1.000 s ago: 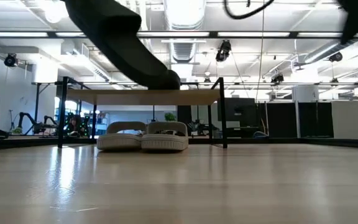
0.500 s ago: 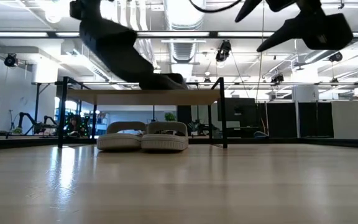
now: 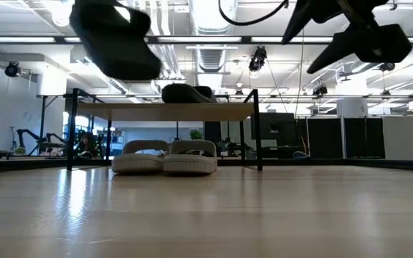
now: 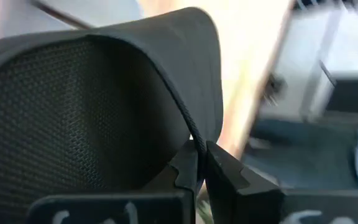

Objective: Pick and place slides into the shelf
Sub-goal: Put the black slide on the shelf

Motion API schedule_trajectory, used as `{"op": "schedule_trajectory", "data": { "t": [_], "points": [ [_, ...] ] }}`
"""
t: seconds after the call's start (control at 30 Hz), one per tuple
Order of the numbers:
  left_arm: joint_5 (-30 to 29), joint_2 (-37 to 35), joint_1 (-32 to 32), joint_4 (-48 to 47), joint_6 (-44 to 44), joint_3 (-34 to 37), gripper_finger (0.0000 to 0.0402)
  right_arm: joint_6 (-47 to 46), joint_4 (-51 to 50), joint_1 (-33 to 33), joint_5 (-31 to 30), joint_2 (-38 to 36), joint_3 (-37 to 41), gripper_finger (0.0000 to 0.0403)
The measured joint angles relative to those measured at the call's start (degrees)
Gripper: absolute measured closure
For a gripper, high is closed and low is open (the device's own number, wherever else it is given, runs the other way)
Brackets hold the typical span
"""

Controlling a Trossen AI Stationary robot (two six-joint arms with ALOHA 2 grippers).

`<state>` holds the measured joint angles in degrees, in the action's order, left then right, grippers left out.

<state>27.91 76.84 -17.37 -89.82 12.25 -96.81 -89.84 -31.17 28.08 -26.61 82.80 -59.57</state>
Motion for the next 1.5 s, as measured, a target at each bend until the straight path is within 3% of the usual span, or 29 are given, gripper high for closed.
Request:
{"op": "schedule_trajectory", "data": {
  "t": [0.27, 0.43, 0.6, 0.77, 0.9, 1.23, 1.37, 1.5],
  "points": [
    [7.19, 2.23, 21.98, 18.90, 11.58, 16.26, 0.0401, -0.43, 1.09, 2.88, 6.28, 0.51, 0.23, 0.0187],
    [8.14, 5.01, 29.73, 30.35, 17.48, 27.11, 0.0401, -3.93, 2.46, 4.04, 5.82, 0.51, 1.73, 0.0199],
    [0.32, 6.85, 30.95, 29.47, 17.61, 31.98, 0.0401, -4.18, 5.18, 4.04, 5.70, 0.51, 2.49, 0.0204],
    [-1.47, 7.73, 31.13, 34.79, 18.09, 33.63, 0.0388, -4.22, 5.38, 4.04, 3.91, 0.51, 2.49, 0.0204],
    [-4.92, 8.44, 31.95, 36.39, 20.06, 33.29, 0.0350, -4.77, 5.35, 4.04, 3.91, 0.61, 2.49, 0.0204],
    [-4.05, 5.50, 32.14, 30.00, 20.06, 33.24, 0.0233, -3.34, 5.27, 4.04, 4.74, 0.72, 2.49, 0.0204],
    [-4.69, 3.12, 31.80, 20.63, 16.03, 32.06, 0.0201, 2.24, 6.33, 4.29, 6.01, 0.73, 2.49, 0.0204],
    [-11.94, -1.77, 32.75, 14.27, 20.23, 28.89, 0.0186, 16.88, 14.27, 6.03, 4.36, 0.87, 1.48, 0.0204]
  ]
}}
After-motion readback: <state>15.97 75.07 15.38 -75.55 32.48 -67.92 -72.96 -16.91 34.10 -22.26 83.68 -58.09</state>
